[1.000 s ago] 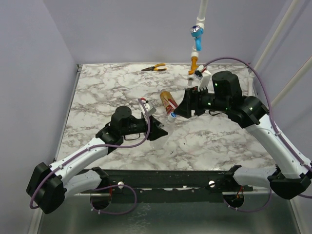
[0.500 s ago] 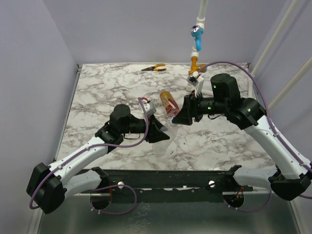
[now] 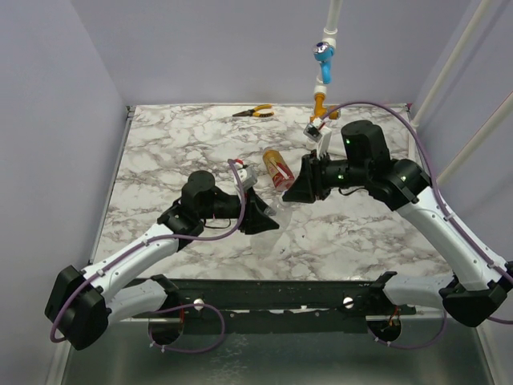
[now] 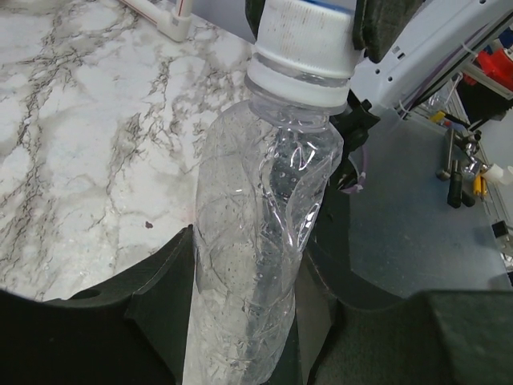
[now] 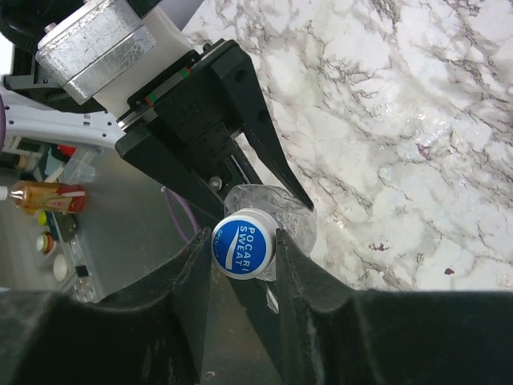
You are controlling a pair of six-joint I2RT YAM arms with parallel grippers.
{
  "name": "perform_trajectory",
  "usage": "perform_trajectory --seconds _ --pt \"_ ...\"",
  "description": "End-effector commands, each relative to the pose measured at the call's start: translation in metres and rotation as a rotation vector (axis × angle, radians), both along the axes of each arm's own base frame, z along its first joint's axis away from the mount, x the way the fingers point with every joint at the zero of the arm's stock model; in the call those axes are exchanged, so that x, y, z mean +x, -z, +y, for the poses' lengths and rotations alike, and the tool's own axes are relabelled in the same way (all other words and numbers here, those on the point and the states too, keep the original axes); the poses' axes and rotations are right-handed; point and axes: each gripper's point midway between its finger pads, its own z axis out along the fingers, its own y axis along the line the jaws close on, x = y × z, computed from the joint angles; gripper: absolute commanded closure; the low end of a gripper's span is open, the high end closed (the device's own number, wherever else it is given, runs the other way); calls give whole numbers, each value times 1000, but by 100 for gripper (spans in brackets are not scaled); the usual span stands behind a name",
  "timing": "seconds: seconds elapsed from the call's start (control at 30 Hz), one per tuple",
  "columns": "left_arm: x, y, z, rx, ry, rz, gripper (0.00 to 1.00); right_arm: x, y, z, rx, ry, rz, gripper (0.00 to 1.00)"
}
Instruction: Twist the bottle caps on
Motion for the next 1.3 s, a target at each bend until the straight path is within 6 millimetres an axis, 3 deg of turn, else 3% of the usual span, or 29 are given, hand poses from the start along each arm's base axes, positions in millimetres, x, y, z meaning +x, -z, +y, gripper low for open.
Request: perform_trajectory --seconds 0.0,0.17,0.3,0.47,0.67,0.8,0.97,1.07,1.13,1.27 --pt "26 -13 -1 -21 -118 -49 99 14 13 -1 -51 82 48 72" --pt "74 -15 11 15 -421 -147 98 36 51 -2 -151 296 247 81" --pt "100 -22 20 69 -657 -268 98 50 88 -5 -204 465 364 86" --pt "117 -22 25 171 -896 -380 98 66 107 2 -183 588 444 88" --pt "118 -16 16 296 -995 -499 98 90 113 9 -206 671 455 91" --pt "116 -17 14 283 -973 -499 97 100 101 12 -171 679 412 76" --pt "112 -4 10 273 -856 -434 95 111 81 8 -163 691 336 26" --pt "110 6 11 276 -771 -379 95 117 63 3 -161 701 274 7" --pt "107 10 11 270 -730 -335 95 120 51 -4 -158 719 228 1" --pt "104 14 13 241 -653 -275 95 121 33 -15 -130 729 172 0"
